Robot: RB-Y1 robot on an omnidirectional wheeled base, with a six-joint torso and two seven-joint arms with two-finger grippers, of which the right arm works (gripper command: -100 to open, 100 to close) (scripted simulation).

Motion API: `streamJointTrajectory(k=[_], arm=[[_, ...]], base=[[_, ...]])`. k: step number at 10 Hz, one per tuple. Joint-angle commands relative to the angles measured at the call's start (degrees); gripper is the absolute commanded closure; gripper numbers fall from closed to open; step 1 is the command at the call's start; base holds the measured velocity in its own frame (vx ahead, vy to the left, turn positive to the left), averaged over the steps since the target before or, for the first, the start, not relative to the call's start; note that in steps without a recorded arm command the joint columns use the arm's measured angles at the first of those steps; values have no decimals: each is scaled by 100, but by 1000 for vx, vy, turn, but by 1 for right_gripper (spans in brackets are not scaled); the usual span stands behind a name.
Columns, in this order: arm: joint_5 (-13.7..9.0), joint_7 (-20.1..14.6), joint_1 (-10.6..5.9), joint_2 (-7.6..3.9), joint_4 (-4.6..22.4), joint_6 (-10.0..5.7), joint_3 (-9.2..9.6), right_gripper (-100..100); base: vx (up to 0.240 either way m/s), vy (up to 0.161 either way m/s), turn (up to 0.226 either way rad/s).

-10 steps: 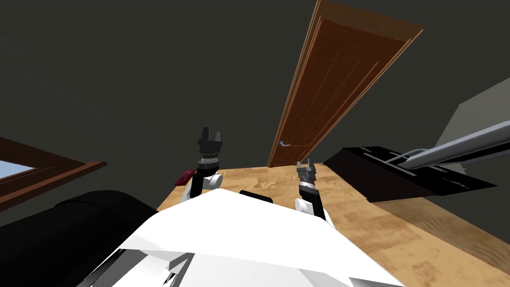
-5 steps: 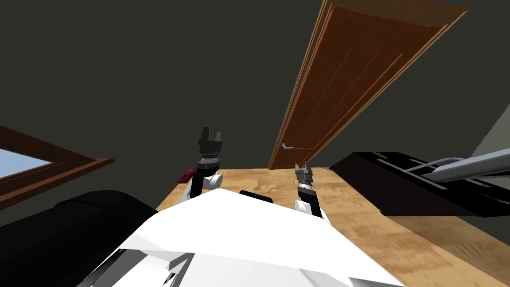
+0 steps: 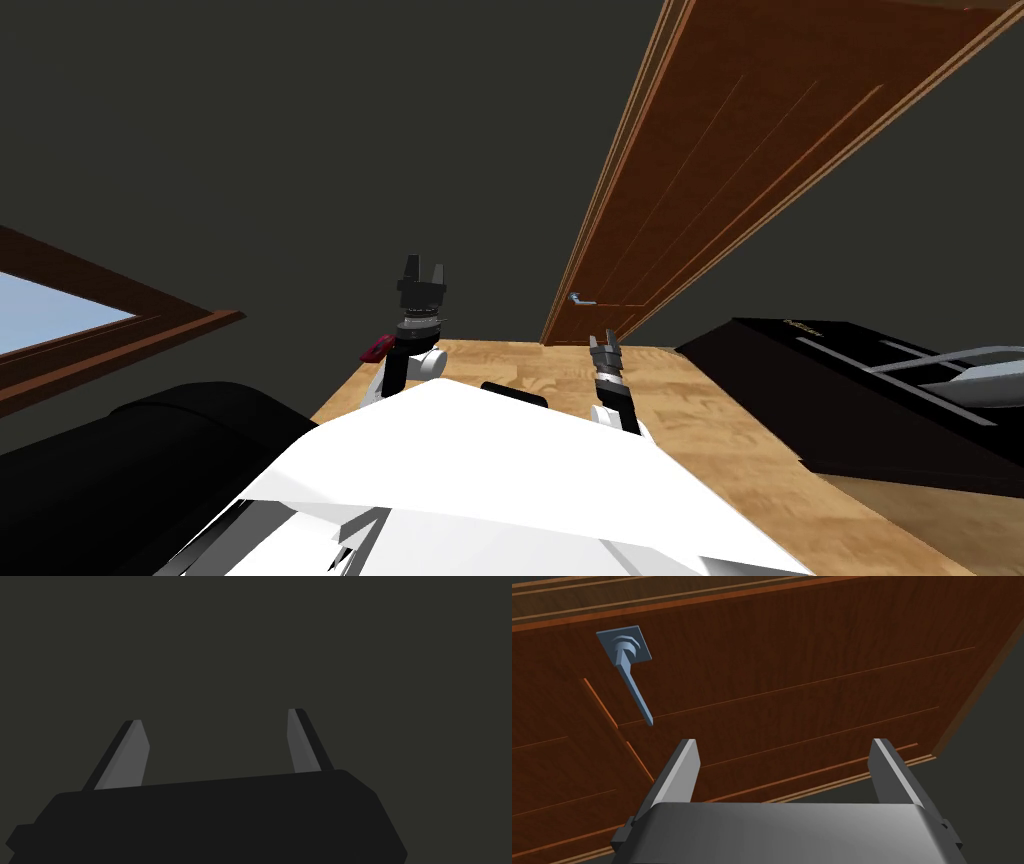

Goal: Pull the door open

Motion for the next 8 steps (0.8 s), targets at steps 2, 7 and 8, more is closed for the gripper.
streamJointTrajectory(k=[2, 7, 8], arm=[[-21, -30, -78, -75, 348, -112, 5, -100], [-75, -104, -302, -278, 1263, -461, 33, -100], [-86, -119, -346, -318, 1443, -530, 39, -100]], base=[[48, -37, 50], [78, -56, 114], [81, -90, 124]])
